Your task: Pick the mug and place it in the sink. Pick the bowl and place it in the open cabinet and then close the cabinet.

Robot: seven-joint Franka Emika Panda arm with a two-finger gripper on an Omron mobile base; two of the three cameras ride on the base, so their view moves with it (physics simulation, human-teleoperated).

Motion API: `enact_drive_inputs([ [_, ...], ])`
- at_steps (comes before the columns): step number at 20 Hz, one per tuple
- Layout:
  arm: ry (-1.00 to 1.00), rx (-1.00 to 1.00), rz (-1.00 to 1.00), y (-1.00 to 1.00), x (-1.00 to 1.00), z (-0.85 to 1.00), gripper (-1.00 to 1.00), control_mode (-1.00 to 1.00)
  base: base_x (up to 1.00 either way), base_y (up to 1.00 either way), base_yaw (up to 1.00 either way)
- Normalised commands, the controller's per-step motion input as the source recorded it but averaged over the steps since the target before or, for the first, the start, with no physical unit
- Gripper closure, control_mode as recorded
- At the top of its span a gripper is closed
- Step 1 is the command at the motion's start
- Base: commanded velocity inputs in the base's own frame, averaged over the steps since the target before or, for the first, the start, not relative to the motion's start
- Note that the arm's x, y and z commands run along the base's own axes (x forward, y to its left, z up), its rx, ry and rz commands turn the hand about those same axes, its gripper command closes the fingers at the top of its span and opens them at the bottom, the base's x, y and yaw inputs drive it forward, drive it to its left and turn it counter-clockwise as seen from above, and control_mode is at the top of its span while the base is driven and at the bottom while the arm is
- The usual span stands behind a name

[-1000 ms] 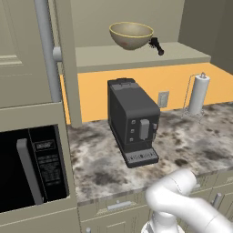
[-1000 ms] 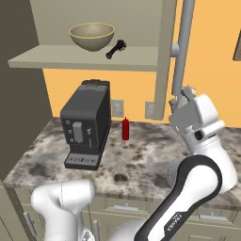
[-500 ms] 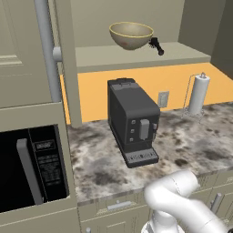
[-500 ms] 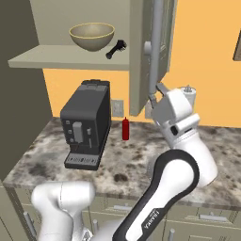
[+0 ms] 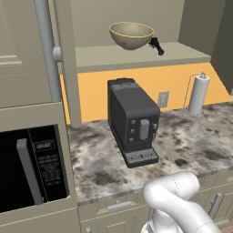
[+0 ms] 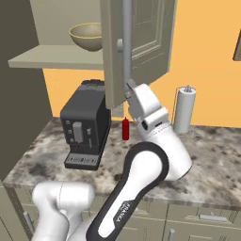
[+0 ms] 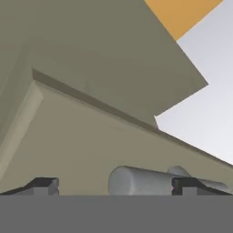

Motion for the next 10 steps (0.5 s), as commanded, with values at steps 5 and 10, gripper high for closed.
enact_drive_inputs([
  [5, 0.02, -0.02, 0.0, 0.64, 0.0, 0.01, -1.0, -1.0, 0.0, 0.0, 0.0],
  [10, 0.02, 0.0, 0.0, 0.38, 0.16, 0.11, -1.0, -1.0, 0.0, 0.0, 0.0],
])
